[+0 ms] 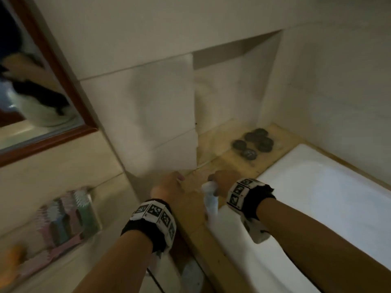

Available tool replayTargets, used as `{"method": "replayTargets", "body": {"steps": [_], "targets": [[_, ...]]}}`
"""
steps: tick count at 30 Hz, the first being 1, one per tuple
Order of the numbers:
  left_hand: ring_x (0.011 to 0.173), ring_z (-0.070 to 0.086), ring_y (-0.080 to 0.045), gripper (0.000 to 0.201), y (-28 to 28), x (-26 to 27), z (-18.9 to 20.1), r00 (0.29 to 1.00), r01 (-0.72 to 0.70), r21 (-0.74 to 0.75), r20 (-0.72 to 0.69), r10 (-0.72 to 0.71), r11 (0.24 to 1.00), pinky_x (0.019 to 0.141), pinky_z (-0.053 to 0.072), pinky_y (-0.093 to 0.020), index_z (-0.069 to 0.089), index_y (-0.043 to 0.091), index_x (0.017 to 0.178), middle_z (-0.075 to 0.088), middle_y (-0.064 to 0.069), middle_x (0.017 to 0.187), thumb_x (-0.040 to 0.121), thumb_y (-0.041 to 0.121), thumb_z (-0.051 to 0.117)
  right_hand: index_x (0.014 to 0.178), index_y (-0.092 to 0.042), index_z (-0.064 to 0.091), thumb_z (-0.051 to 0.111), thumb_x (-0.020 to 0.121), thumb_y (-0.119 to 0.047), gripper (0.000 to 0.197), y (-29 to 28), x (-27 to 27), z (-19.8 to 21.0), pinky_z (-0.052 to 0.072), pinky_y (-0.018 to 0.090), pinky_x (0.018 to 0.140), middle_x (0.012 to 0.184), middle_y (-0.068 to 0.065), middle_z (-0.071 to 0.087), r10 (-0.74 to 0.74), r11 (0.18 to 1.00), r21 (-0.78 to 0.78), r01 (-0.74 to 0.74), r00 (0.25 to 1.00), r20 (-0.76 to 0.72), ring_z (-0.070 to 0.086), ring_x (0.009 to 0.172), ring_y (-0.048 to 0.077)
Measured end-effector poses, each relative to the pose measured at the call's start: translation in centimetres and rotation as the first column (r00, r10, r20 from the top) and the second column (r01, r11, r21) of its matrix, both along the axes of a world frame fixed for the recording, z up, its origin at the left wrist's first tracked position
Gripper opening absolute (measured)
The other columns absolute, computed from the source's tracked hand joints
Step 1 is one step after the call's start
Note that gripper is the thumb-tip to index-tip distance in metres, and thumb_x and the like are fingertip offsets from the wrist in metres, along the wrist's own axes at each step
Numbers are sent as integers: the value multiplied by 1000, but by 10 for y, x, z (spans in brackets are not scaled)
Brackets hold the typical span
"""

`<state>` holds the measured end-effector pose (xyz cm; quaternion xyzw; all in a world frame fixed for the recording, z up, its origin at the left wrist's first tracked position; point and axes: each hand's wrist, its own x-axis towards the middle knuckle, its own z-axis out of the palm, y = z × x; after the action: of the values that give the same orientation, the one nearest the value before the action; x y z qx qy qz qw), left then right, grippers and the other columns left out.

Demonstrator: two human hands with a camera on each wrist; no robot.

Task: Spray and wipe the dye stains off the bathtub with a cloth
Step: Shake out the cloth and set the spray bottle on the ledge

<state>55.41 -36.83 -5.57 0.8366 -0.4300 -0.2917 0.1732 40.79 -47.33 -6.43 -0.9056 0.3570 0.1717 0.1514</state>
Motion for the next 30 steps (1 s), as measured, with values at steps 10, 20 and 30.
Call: {"method": "replayTargets", "body": {"steps": [10,20,30], "targets": [[73,57,-21,18,51,-160,23,786,609,-93,-64,-615,788,64,38,-25,55,21,67,57,2,67,75,24,71,119,-22,58,64,82,-32,39,133,-147,63,43,28,82,117,3,60,-438,899,1,438,899,-11,55,110,23],[72,70,-20,30,158,-346,-14,508,851,-30,-204,-837,524,80,55,-35,74,3,70,73,-10,72,66,32,79,110,-13,68,61,76,5,38,273,-337,36,44,23,83,111,8,66,-713,693,112,712,700,-45,57,107,21],[71,69,-23,28,269,-517,-56,341,931,-10,-343,-876,366,76,55,-29,72,-1,72,72,-11,70,68,26,78,109,-14,68,60,81,-4,31,409,-503,-12,43,27,86,113,8,61,-799,590,81,803,596,-79,53,96,21]]}}
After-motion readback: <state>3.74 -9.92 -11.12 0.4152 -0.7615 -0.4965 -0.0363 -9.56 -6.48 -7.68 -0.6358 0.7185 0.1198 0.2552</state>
